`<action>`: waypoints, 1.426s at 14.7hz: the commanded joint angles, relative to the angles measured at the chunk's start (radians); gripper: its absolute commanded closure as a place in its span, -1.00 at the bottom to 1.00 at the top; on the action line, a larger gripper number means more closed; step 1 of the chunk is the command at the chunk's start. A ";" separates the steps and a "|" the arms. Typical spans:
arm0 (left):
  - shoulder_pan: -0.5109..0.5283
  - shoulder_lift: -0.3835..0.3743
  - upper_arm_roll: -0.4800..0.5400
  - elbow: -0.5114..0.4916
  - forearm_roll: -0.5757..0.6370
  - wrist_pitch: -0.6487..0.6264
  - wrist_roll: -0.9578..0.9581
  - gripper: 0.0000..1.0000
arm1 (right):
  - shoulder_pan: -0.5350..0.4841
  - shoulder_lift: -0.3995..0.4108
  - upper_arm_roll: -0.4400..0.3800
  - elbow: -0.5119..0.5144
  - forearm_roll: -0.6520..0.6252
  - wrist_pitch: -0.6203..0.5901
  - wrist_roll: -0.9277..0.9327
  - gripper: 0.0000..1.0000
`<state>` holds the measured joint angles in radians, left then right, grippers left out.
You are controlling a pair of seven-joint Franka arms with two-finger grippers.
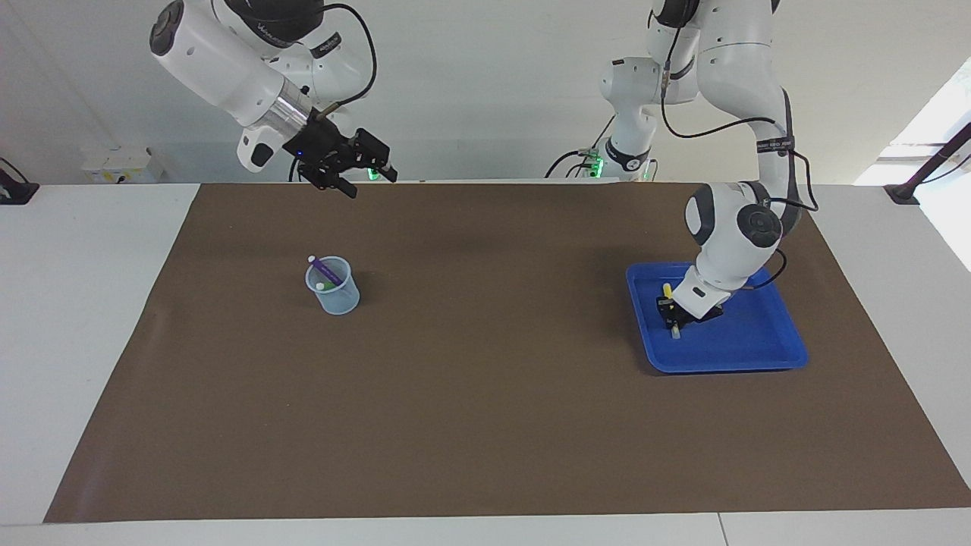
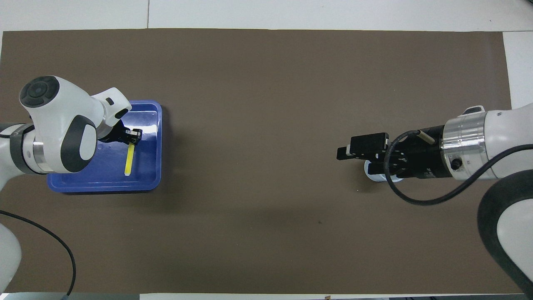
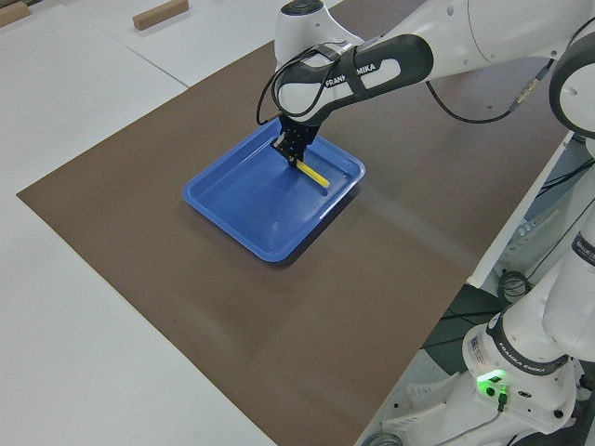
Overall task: Transfer and insert pens with both arms
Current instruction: 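Grasp the yellow pen with the left gripper and lift it, then pass the yellow pen from the left gripper to the right gripper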
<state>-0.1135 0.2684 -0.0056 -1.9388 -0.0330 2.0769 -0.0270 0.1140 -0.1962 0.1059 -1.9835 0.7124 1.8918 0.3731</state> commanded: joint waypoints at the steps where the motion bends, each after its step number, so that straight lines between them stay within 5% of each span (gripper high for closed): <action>1: -0.011 -0.052 0.000 0.039 -0.043 -0.137 -0.108 1.00 | 0.025 -0.022 0.003 -0.046 0.047 0.067 0.041 -1.00; 4: -0.017 -0.064 -0.005 0.170 -0.125 -0.355 -0.322 1.00 | 0.030 -0.028 0.003 -0.064 0.065 0.096 0.041 -1.00; 7: -0.034 -0.124 -0.004 0.204 -0.267 -0.432 -0.560 1.00 | 0.065 -0.029 0.008 -0.075 0.067 0.151 0.055 -1.00; 16: -0.228 -0.238 -0.007 0.130 -0.568 -0.356 -1.336 1.00 | 0.199 -0.026 0.008 -0.098 0.108 0.360 0.236 -1.00; 21: -0.313 -0.296 -0.007 0.029 -0.685 -0.228 -1.533 1.00 | 0.260 -0.020 0.009 -0.112 0.108 0.435 0.240 -1.00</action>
<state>-0.4006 0.0392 -0.0258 -1.8330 -0.6760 1.8036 -1.4966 0.3595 -0.2008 0.1114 -2.0681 0.7991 2.2767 0.6050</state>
